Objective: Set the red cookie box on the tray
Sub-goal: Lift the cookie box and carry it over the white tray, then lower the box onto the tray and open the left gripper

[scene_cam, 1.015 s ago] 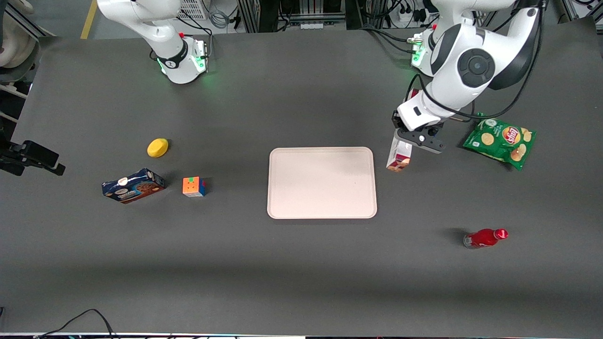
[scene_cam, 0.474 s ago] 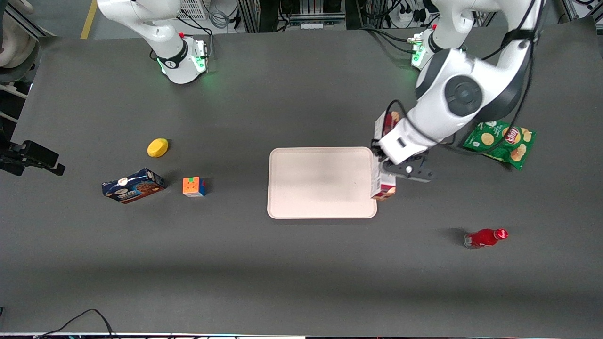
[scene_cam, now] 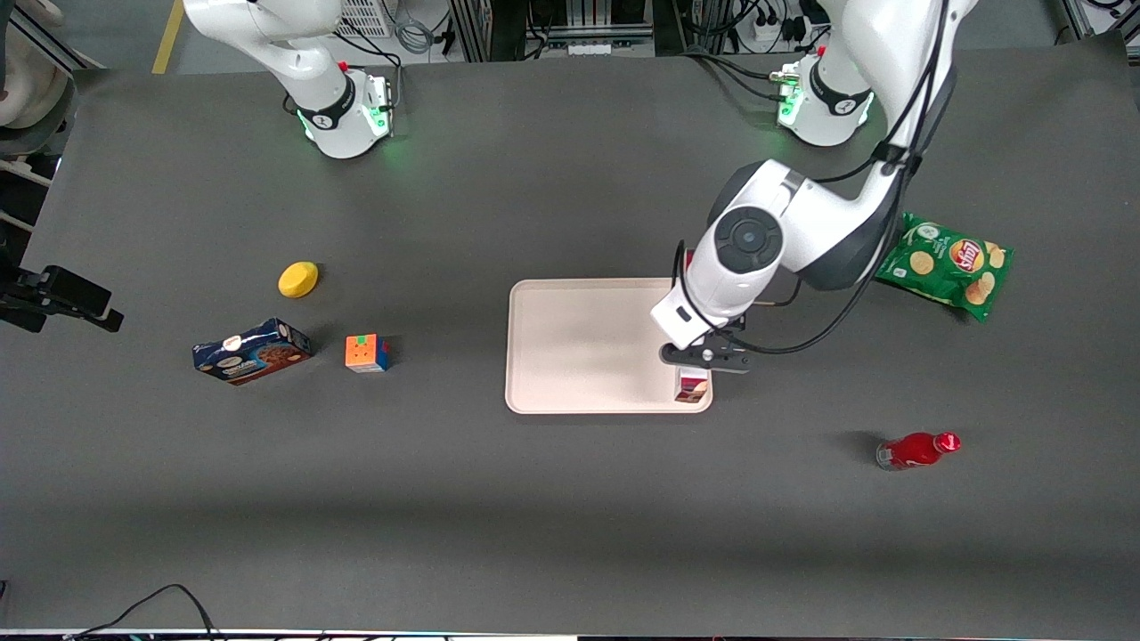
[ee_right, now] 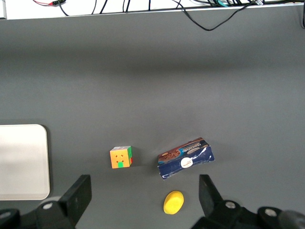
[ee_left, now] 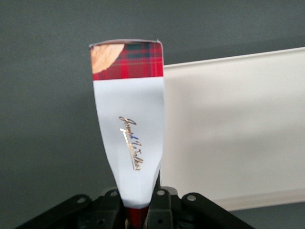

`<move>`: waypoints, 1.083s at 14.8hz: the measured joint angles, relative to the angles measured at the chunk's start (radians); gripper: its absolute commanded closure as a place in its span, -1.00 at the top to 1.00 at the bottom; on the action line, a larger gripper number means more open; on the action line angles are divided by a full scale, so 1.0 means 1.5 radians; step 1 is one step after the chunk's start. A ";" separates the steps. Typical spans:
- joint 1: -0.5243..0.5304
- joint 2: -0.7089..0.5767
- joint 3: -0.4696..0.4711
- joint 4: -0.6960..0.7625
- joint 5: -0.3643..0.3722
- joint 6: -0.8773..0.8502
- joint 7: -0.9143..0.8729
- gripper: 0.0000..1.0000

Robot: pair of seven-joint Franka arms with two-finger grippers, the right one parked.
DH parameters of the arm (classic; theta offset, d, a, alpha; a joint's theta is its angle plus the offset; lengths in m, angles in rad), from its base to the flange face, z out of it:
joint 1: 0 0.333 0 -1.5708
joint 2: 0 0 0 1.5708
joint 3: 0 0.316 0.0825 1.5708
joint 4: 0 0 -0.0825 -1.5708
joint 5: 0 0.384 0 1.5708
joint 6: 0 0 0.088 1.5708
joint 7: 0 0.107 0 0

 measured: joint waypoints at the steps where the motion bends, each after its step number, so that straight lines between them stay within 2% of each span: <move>1: -0.005 0.013 0.000 -0.001 0.016 0.014 -0.016 -1.00; 4: -0.017 0.044 0.001 -0.023 0.043 0.083 -0.057 -1.00; 14: -0.023 0.076 0.027 -0.086 0.047 0.189 -0.070 -1.00; 16: -0.024 0.076 0.027 -0.087 0.047 0.192 -0.077 -0.29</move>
